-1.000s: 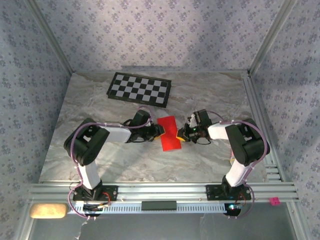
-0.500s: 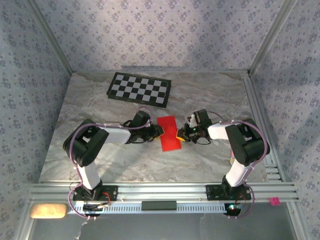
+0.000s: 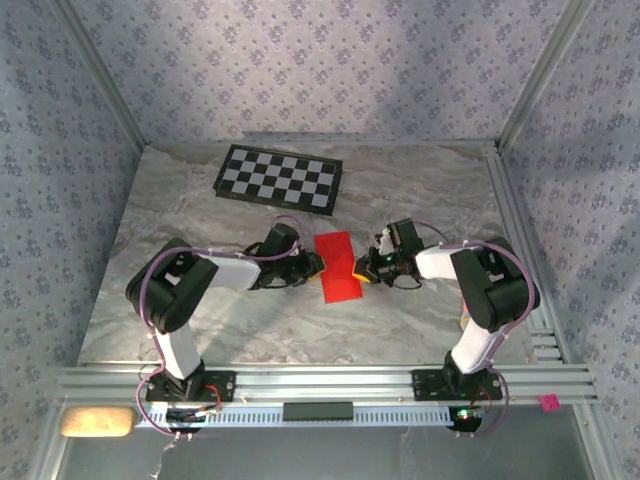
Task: Fold a paper plane with a square sheet of paper (pick it up from the middle)
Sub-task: Third fold the triangle at the center of the table.
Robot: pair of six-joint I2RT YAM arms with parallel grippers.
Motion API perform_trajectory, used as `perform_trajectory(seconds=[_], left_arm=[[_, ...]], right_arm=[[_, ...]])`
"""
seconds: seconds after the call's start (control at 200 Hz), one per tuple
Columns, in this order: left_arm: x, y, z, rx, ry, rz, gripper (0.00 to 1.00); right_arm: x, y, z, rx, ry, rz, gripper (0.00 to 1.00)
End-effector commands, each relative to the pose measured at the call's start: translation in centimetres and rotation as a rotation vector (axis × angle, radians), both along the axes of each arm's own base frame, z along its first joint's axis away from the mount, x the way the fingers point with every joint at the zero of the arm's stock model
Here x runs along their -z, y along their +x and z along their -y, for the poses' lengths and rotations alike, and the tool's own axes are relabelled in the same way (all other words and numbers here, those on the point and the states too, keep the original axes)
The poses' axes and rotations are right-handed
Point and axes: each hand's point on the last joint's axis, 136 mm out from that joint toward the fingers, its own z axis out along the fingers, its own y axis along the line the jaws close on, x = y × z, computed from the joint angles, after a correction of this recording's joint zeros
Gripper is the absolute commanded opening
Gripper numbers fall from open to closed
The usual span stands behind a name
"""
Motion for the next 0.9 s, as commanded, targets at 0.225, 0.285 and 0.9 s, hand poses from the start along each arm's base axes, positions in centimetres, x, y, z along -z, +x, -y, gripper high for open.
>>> perform_trajectory(seconds=[0.225,0.285,0.9], left_arm=[[-1.08,0.39,0.29,-0.011,-0.042,0.037,0.23],[-1.11,0.43,0.39,-0.008,-0.046,0.038,0.23],[-0.69,0.15,0.28,-0.009,-0.046,0.025,0.17]], right_arm=[[3.03,-2.26,1.07,0.020,-0.092,-0.110,0.09],[3.04,-2.26,1.07,0.019,-0.092,-0.110,0.09],[2.83,-2.17,1.16,0.025,-0.093,-0.103,0.10]])
